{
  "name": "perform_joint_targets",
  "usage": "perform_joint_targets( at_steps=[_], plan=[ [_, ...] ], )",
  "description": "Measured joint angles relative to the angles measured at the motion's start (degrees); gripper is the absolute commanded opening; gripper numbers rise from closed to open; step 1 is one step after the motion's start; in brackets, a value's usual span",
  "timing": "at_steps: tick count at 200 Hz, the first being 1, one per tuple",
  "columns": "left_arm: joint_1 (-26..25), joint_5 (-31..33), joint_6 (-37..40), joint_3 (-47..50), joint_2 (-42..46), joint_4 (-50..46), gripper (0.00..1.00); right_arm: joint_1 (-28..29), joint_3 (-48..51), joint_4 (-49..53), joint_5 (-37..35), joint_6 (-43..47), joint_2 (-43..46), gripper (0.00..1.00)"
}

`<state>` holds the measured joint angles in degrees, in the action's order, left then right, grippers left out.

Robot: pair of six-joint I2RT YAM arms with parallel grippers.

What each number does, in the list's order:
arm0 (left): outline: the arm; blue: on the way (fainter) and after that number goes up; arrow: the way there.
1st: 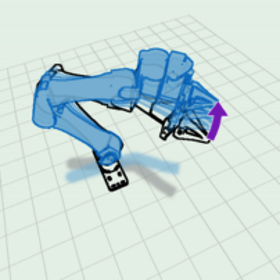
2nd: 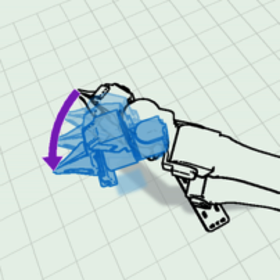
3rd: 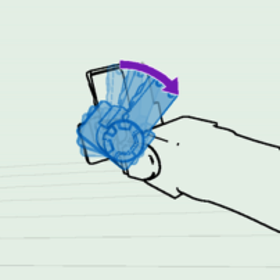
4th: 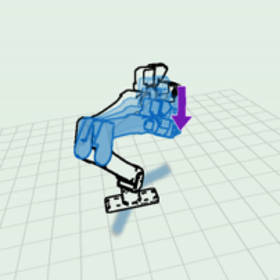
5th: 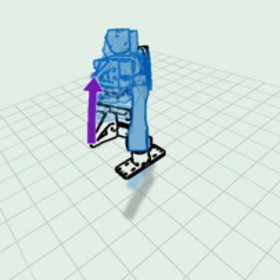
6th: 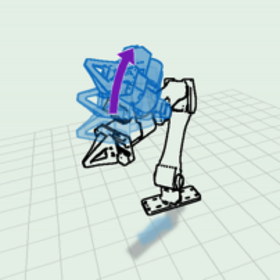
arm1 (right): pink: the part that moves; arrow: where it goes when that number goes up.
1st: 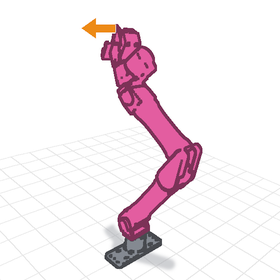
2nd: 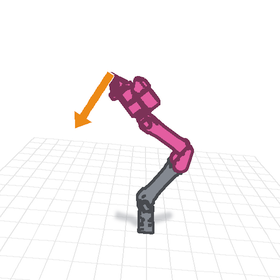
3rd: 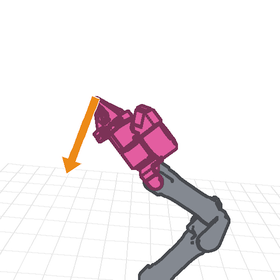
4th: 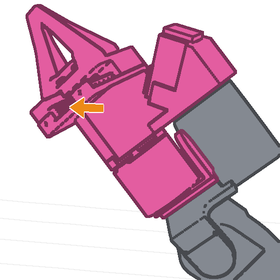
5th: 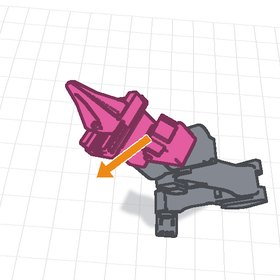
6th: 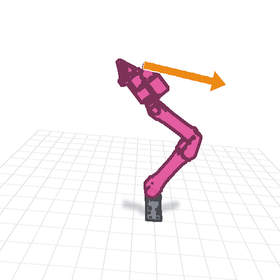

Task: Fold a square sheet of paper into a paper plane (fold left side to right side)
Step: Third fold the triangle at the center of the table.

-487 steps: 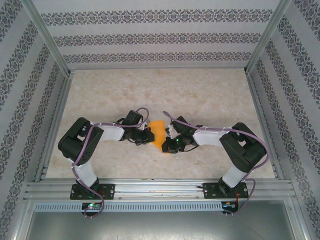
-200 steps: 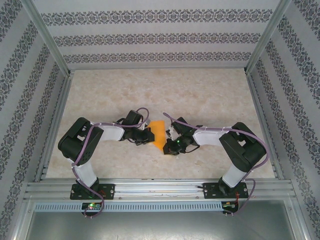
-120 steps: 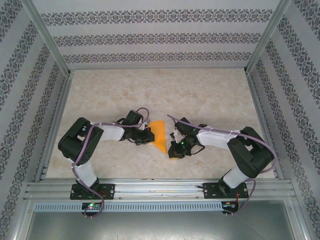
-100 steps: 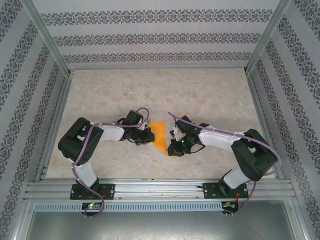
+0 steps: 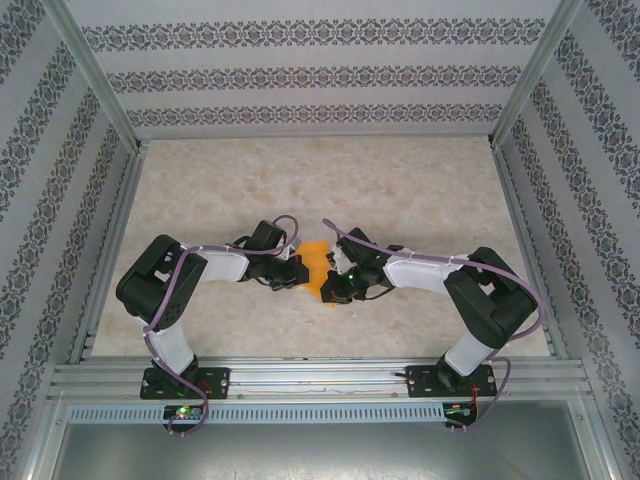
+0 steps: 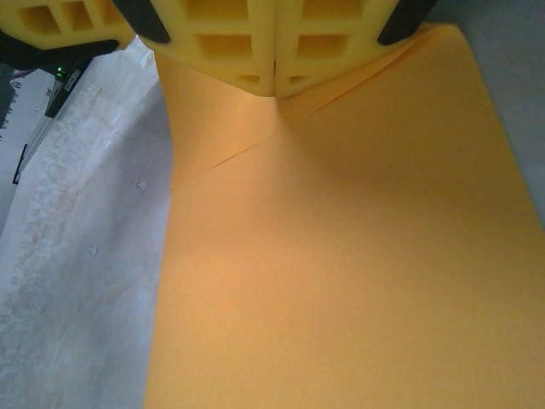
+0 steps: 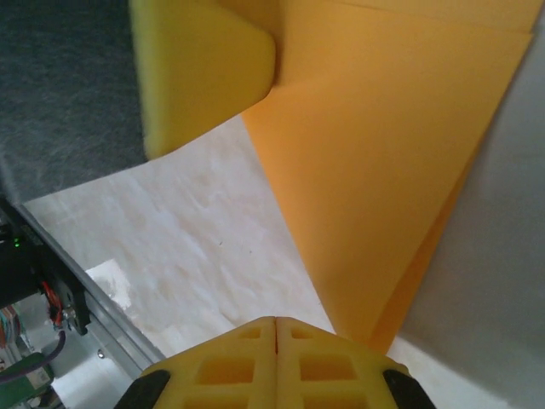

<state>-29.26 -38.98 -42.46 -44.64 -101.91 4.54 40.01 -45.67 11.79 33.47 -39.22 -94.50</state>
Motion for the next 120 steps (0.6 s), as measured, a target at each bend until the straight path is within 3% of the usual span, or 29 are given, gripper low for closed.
perform_joint_targets(
  at_steps=[120],
  plan=[
    [0.0,0.0,0.2,-0.3,0.0,-0.5,0.08,0.0,-0.2,0.8,-3.8,-1.6,-2.4,0.03]
  ],
)
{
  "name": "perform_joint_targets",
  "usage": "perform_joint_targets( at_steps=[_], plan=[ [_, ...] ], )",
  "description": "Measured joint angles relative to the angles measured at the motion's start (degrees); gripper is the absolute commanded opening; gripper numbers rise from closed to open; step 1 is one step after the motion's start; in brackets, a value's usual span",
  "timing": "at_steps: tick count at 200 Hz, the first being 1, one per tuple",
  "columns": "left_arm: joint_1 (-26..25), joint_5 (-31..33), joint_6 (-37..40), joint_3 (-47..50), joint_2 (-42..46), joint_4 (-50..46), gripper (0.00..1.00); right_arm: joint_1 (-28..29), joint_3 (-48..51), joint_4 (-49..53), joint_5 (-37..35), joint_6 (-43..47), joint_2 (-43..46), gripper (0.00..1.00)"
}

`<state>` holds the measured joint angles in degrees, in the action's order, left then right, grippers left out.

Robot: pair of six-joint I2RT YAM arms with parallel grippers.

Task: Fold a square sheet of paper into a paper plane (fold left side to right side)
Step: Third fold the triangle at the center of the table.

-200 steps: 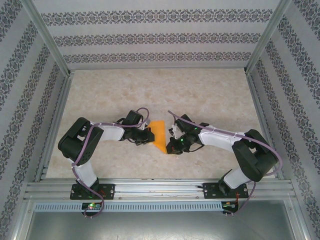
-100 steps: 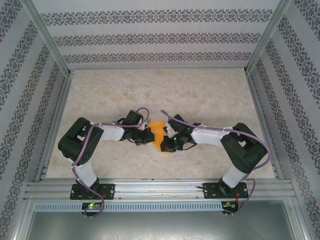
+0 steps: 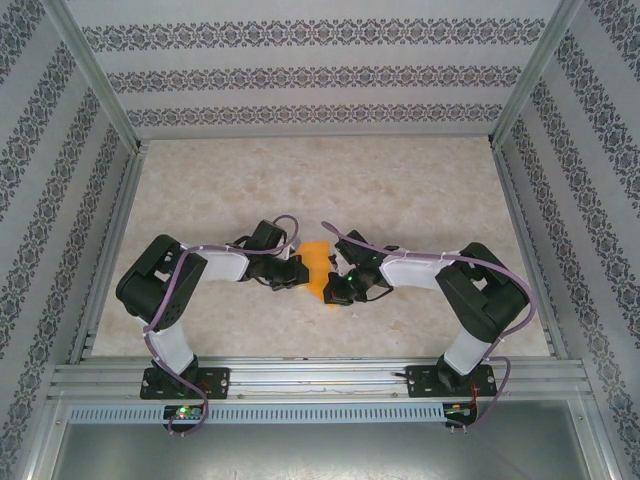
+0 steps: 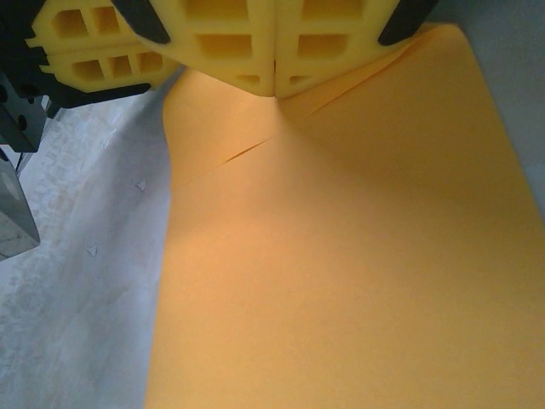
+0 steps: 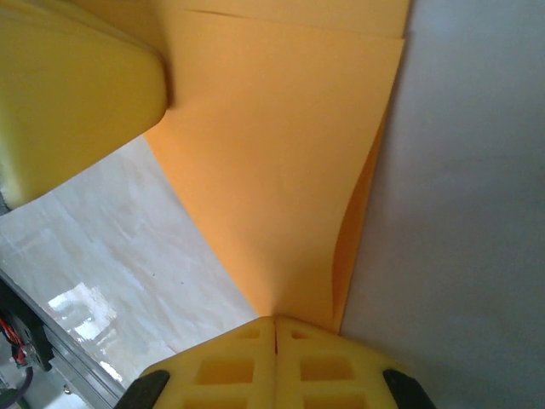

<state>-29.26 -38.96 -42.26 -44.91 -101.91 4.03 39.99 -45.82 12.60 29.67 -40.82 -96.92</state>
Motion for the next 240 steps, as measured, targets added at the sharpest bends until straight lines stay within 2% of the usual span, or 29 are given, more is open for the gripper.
perform_joint_targets(
  at_steps=[78,142,182,240],
  plan=[
    [-0.1,3.0,2.4,-0.6,3.1,-3.8,0.11,0.7,-1.9,3.1,-2.0,0.0,-0.7,0.00],
    [-0.5,3.3,1.8,7.0,11.6,1.4,0.03,1.8,-2.4,3.8,-3.8,-1.6,-0.7,0.00],
    [-3.4,2.2,1.6,7.2,11.2,3.8,0.01,1.9,-2.6,4.0,-4.1,-2.4,-0.7,0.00],
    [-5.9,1.5,1.0,5.1,5.2,6.8,0.01,2.3,-3.0,4.6,-4.8,-2.6,-0.9,0.00]
  ],
)
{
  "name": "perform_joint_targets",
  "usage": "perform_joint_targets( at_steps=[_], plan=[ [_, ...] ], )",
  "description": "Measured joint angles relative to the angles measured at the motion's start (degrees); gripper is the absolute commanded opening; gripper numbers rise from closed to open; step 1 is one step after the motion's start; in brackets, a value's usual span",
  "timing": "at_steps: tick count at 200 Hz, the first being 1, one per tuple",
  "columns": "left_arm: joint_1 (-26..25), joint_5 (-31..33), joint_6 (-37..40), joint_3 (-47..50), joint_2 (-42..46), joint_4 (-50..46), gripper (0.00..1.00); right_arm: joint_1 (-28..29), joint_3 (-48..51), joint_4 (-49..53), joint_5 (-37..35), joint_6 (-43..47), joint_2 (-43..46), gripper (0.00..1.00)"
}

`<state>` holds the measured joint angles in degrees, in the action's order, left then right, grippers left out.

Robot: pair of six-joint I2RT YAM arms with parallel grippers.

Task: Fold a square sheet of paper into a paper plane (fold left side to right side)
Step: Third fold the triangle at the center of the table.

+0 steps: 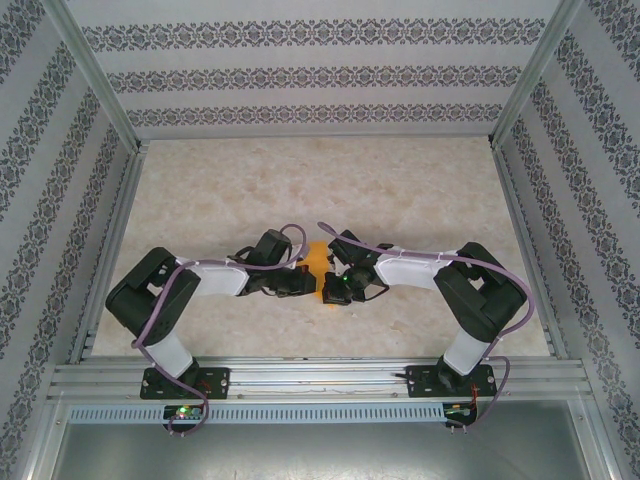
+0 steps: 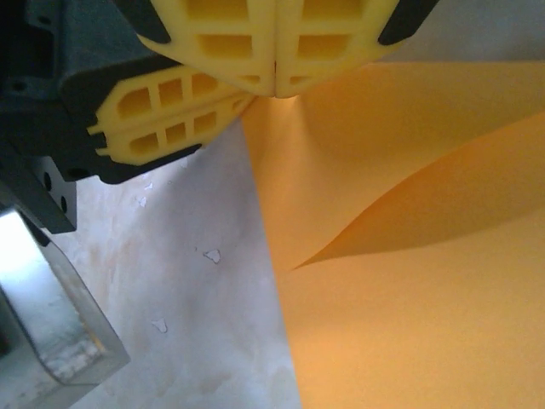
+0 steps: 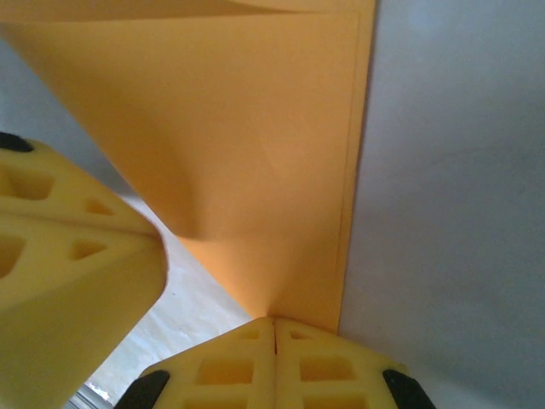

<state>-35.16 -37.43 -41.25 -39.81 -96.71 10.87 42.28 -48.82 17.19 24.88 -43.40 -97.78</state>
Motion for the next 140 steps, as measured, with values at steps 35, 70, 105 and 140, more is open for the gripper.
perform_joint_targets(
  at_steps=[35,70,105,140],
  plan=[
    [-0.1,0.4,0.0,-0.2,-0.9,0.3,0.00,0.0,0.0,0.2,0.0,0.0,0.0,0.00],
    [-0.1,1.6,0.0,-0.2,-1.1,0.3,0.00,0.3,-0.2,0.4,-0.5,0.0,0.0,0.00],
    [-0.1,2.3,0.0,-0.2,-2.3,0.4,0.00,0.3,-0.3,0.7,-0.7,0.0,0.0,0.00],
    [-0.1,2.5,0.0,-0.2,-2.5,0.7,0.00,0.3,-0.4,0.9,-0.8,0.0,0.0,0.00]
  ],
)
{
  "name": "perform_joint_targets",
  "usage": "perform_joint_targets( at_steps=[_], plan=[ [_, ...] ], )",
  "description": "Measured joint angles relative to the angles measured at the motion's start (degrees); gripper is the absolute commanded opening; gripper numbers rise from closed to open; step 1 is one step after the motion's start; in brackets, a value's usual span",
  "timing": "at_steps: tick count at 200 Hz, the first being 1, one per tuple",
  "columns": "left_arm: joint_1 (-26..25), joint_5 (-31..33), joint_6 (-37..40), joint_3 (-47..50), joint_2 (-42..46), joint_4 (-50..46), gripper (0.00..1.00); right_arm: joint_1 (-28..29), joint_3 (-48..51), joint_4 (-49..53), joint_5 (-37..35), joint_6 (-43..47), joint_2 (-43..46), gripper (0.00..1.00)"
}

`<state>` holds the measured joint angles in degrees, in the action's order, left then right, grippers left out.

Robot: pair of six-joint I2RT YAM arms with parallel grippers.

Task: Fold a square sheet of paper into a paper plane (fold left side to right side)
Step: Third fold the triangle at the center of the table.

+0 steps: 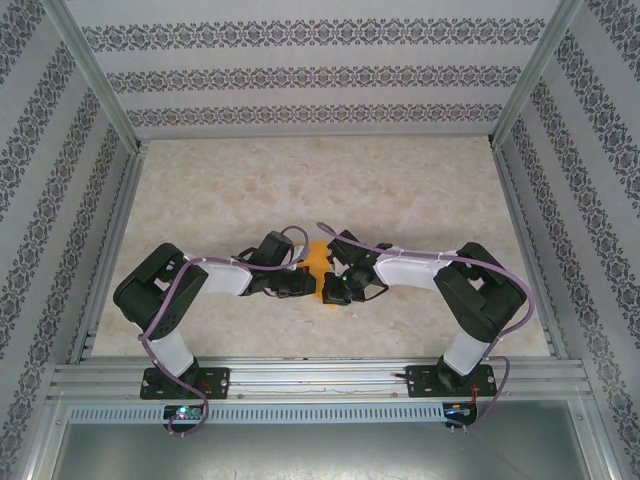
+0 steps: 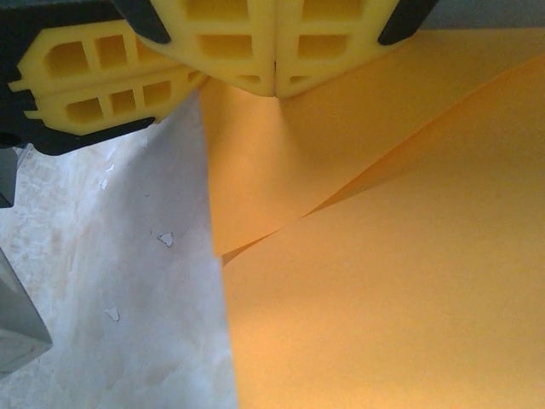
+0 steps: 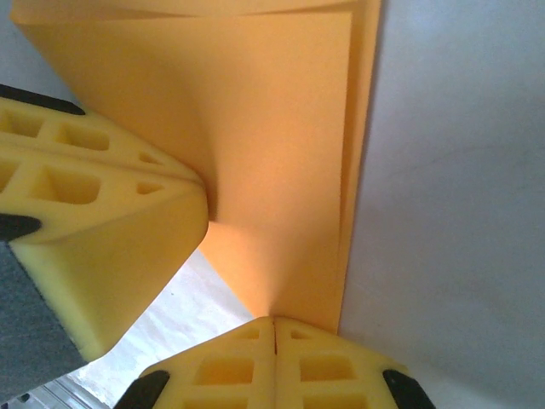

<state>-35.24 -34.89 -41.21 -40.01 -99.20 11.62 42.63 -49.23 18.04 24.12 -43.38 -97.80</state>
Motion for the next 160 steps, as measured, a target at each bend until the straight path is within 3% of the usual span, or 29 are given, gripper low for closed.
perform_joint_targets(
  at_steps=[90,160],
  plan=[
    [0.9,-0.5,0.2,0.0,-0.2,0.3,0.00,0.0,-0.2,0.4,-0.1,0.0,-0.1,0.00],
    [7.4,-2.1,3.8,0.0,-0.1,-1.0,0.00,0.0,-0.5,0.7,-0.1,0.0,-0.3,0.00]
  ],
)
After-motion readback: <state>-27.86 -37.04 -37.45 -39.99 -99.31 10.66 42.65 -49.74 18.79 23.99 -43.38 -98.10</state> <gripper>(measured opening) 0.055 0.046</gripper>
